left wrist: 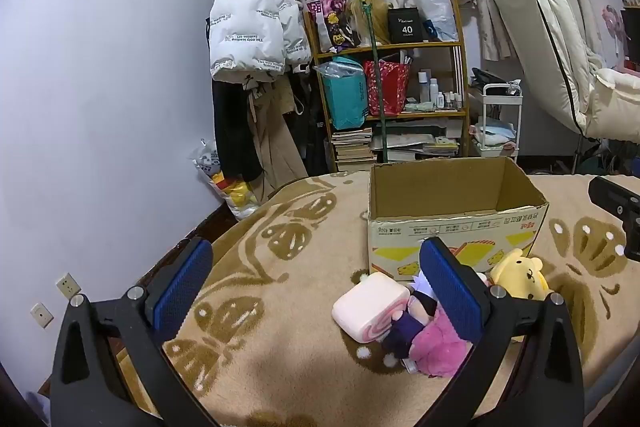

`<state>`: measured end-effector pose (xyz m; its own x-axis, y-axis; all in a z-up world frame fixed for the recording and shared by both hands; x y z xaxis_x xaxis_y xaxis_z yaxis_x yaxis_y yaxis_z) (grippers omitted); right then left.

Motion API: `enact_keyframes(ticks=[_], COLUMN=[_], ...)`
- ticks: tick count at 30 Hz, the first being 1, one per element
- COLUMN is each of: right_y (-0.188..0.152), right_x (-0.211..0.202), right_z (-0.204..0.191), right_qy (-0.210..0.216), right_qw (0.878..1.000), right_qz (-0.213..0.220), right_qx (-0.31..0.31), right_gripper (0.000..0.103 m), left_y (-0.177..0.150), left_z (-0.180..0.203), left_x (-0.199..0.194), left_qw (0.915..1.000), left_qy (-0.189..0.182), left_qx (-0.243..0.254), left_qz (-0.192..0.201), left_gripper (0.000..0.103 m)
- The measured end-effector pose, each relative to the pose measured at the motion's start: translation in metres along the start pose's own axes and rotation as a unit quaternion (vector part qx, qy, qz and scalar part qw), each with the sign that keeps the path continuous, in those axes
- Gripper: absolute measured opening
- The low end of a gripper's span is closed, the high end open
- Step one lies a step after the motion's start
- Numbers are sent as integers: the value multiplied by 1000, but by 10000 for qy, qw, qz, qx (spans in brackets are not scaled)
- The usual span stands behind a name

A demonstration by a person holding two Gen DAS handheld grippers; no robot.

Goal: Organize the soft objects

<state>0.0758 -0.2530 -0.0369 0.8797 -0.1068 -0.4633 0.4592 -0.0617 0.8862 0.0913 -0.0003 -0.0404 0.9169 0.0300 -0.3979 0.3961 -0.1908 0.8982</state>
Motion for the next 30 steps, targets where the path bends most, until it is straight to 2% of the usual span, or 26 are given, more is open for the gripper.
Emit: enact_keyframes(ticks=[30], right_y=[1], right_x=[-1], right_z=[0], right_qy=[1], right_qw=[10000], right_qz=[14], right_qx=[7], right_gripper=[103], left_y=[2], left_z=[5], left_x=[-1], left_qw=[10000], left_qy=[-4], left_qx=[25], left_qz=[-43], left_gripper=[102])
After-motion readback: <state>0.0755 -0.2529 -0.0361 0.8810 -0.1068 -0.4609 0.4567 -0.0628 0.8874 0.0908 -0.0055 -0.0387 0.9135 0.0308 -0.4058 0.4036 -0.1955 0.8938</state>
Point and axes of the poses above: each gripper's, at about its wrist camera, not at the fingertips, and x roughly the way its jaws point, z to its right, y to its top, the point moved 10 cm from there along x, roughly the way its jaws point, and after that the axes turned 2 degrees about y, right-handed, at the moved point
